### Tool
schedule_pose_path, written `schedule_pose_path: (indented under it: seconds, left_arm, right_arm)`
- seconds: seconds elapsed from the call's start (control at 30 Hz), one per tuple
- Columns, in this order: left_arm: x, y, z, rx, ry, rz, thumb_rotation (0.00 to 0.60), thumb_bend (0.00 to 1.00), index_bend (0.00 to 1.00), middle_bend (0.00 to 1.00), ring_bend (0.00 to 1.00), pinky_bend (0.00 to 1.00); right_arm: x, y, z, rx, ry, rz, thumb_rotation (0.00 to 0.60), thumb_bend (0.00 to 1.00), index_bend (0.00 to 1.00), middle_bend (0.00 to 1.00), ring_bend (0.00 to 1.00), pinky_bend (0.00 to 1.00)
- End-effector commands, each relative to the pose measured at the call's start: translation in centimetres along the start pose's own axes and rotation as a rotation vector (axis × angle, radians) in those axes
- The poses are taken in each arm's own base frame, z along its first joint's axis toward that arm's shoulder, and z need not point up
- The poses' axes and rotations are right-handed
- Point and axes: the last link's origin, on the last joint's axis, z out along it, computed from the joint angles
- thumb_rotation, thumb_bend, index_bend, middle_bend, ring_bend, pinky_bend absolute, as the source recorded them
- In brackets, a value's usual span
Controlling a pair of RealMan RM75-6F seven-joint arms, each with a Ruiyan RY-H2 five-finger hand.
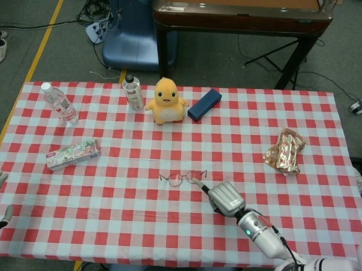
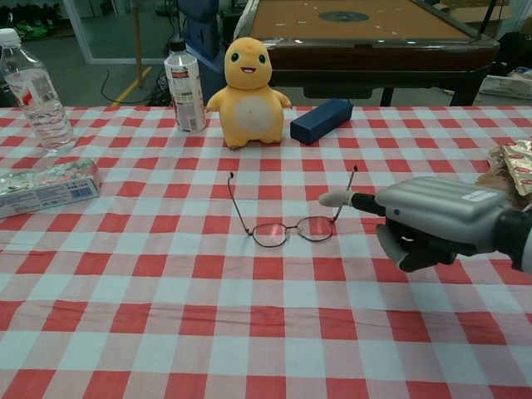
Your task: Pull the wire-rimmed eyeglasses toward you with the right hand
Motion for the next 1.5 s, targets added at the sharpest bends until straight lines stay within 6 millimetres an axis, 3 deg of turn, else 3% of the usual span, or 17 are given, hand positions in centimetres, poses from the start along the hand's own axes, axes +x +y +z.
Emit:
schedule_pose_path:
  seconds: [0.03, 0.3, 0.47, 0.63, 0.87, 1.13, 1.5]
  left_arm:
    - [0.0, 0.0, 0.0, -0.002, -0.001, 0.0, 0.6, 0.45, 0.0, 0.0, 0.01, 0.0]
    - [0.1, 0.7, 0.3, -0.023, 0.006, -0.002, 0.6, 0.45, 0.0, 0.0, 0.01, 0.0]
    - [0.1, 1.0, 0.4, -0.032, 0.002, -0.001, 0.6, 0.45, 0.0, 0.0, 0.01, 0.0]
    - [0.1, 1.2, 0.4, -0.037, 0.003, -0.001, 0.6, 0.45, 0.0, 0.0, 0.01, 0.0]
    - [0.1, 1.2, 0.5, -0.034, -0.001, 0.003, 0.6, 0.45, 0.0, 0.0, 0.01, 0.0]
    - [0.0, 0.8, 0.4, -0.021, -0.003, 0.005, 0.6, 0.45, 0.0, 0.0, 0.01, 0.0]
    - [-0.3, 0.4, 0.3, -0.01, -0.011, 0.003, 0.6, 0.45, 0.0, 0.0, 0.01, 0.0]
  right_arm:
    - [0.6, 1.3, -4.0, 0.011, 0.076, 0.034, 0.6, 0.83, 0.0, 0.98, 1.0, 0.9]
    - [1.5, 3.0, -7.7, -0.014, 0.208, 0.016, 0.6, 0.83, 0.0, 0.97, 1.0, 0.9]
    - [1.0, 4.7, -8.5, -0.096, 0.201, 0.034, 0.6, 0.83, 0.0, 0.97, 1.0, 0.9]
    - [0.5, 5.7, -7.5, -0.125, 0.174, 0.051, 0.6, 0.83, 0.0, 0.97, 1.0, 0.9]
    - [0.7, 5.3, -4.5, -0.11, 0.153, 0.047, 0.6, 0.83, 0.0, 0.97, 1.0, 0.9]
    - [0.9, 3.7, -1.1, -0.068, 0.131, 0.04, 0.6, 0.83, 0.0, 0.97, 1.0, 0.9]
    - [-0.1, 1.5, 1.5, -0.028, 0.062, 0.027, 0.6, 0.84, 0.0, 0.97, 1.0, 0.9]
